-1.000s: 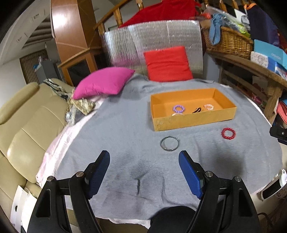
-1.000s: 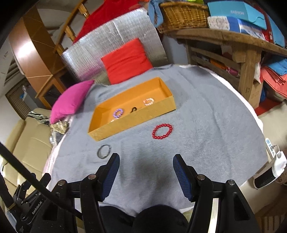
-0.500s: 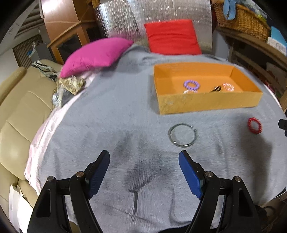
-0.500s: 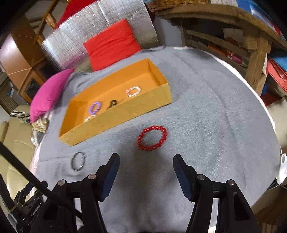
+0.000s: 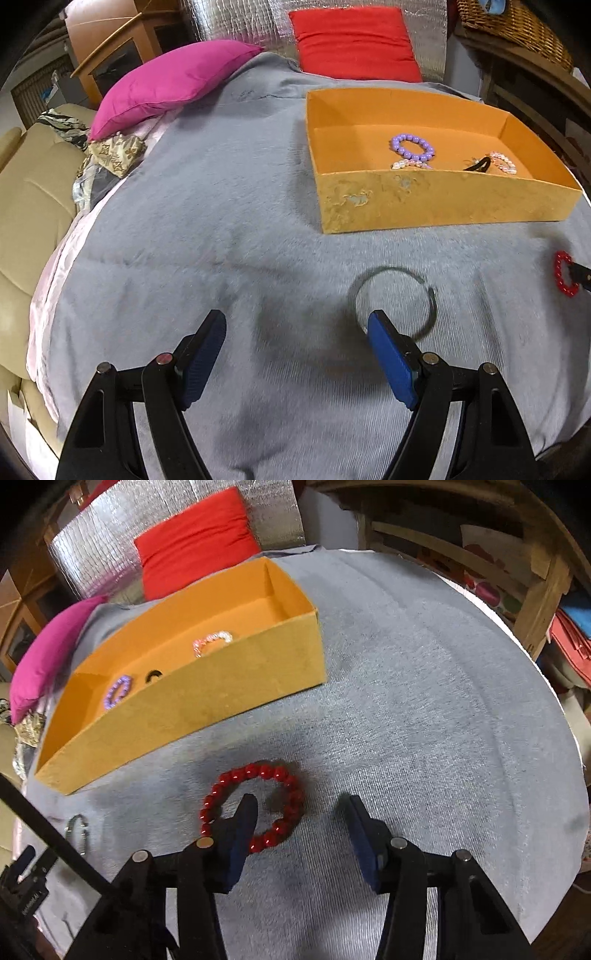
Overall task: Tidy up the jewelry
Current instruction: 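Move the left tool to the silver bangle while the right tool approaches the red bead bracelet, then grasp the silver bangle with the left tool while the right tool grasps the red bead bracelet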
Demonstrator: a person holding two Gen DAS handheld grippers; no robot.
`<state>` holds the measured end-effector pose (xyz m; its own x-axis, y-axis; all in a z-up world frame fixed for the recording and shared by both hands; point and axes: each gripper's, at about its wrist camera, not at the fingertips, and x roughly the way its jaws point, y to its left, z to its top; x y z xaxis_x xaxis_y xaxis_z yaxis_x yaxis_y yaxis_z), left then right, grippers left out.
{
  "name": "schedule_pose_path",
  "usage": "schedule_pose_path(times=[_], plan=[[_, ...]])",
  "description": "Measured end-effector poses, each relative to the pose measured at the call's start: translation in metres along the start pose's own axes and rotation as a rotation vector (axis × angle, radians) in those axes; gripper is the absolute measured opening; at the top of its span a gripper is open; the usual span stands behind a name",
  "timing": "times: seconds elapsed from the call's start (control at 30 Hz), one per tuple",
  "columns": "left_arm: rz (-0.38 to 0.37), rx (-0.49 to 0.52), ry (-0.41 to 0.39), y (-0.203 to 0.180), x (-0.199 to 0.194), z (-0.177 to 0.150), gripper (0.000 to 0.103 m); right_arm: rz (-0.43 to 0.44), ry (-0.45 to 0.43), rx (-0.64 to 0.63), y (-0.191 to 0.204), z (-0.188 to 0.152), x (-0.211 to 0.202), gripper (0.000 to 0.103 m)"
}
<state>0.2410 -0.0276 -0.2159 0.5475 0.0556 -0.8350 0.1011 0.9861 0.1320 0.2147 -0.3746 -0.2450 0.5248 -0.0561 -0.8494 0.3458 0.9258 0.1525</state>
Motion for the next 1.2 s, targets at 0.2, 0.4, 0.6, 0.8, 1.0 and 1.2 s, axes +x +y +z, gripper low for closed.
schedule_pose_path(times=[0.2,0.4,0.6,0.8,1.0,1.2], plan=[[0.009,0.017,-0.003,-0.009,0.01,0.006,0.08,-0.061,-0.044,-0.054,0.009,-0.001,0.002,0.042],[0.005,0.028,0.013,-0.015,0.017,0.004,0.08,-0.12,-0.072,-0.096,0.019,-0.006,0.004,0.038],[0.005,0.031,0.016,-0.017,0.017,0.004,0.08,-0.14,-0.089,-0.116,0.024,-0.011,0.004,0.032],[-0.006,0.04,0.024,-0.018,0.017,0.003,0.08,-0.144,-0.098,-0.129,0.031,-0.019,0.002,0.027],[-0.044,0.032,0.039,-0.017,0.021,0.001,0.08,-0.134,-0.103,-0.129,0.032,-0.025,-0.002,0.025],[-0.041,0.037,0.04,-0.017,0.023,0.0,0.08,-0.131,-0.107,-0.133,0.032,-0.031,-0.005,0.025]])
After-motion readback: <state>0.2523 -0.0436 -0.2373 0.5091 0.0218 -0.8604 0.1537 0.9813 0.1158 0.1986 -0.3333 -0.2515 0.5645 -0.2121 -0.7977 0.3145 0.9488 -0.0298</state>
